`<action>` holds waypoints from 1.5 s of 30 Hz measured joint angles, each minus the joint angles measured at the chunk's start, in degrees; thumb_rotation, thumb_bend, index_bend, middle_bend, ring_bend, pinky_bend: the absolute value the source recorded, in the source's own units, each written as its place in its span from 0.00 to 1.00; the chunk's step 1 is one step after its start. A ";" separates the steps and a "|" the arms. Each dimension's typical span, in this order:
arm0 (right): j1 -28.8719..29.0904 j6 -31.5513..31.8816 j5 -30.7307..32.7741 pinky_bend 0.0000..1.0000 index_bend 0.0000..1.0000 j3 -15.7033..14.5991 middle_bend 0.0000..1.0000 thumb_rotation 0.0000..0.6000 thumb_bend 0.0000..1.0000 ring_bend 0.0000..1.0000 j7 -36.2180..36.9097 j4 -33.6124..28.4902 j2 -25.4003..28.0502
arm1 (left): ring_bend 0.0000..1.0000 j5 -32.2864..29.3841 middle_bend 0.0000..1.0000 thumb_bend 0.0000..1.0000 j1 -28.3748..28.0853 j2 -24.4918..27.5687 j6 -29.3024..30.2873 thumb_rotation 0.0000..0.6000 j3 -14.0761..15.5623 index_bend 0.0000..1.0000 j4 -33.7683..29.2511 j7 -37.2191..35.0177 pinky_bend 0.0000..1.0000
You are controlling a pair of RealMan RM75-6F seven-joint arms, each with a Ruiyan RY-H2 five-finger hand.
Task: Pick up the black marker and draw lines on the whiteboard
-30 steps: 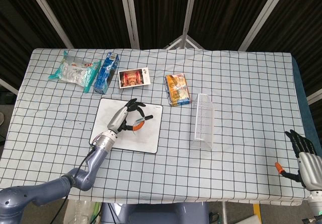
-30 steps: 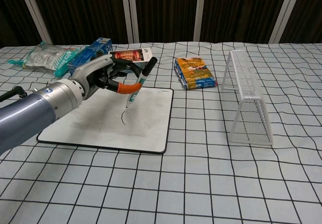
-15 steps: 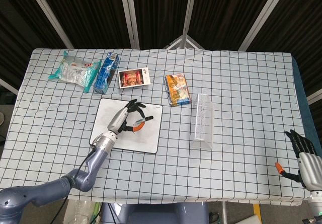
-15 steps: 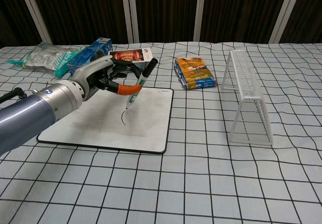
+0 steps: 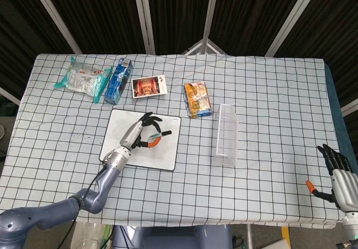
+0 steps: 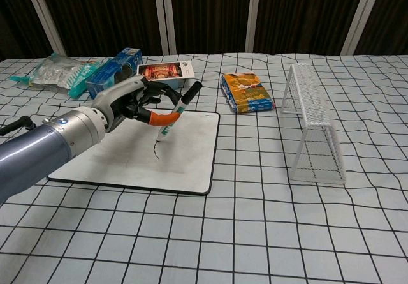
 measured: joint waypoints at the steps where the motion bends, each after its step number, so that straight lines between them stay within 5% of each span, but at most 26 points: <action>1: 0.01 -0.03 0.03 0.00 0.00 0.01 0.00 1.00 0.30 0.00 0.00 0.00 -0.01 | 0.03 0.07 0.23 0.57 -0.01 -0.01 0.02 1.00 0.05 0.75 0.14 0.02 0.04; 23: -0.41 1.12 -0.92 0.00 0.00 -0.11 0.00 1.00 0.30 0.00 0.53 0.13 -0.22 | 0.03 0.95 0.23 0.57 0.52 1.05 2.45 1.00 -0.07 0.76 15.46 -1.65 0.04; 35: -0.43 1.18 -0.92 0.00 0.00 -0.13 0.00 1.00 0.30 0.00 0.08 0.10 -0.34 | 0.03 1.35 0.23 0.57 1.76 9.70 10.29 1.00 -5.13 0.75 2.47 -6.86 0.04; 45: -0.41 0.76 -0.40 0.00 0.00 -0.14 0.00 1.00 0.30 0.00 -0.32 -0.10 -0.11 | 0.03 3.54 0.22 0.54 5.14 16.31 11.32 1.00 -0.39 0.73 -3.29 5.02 0.04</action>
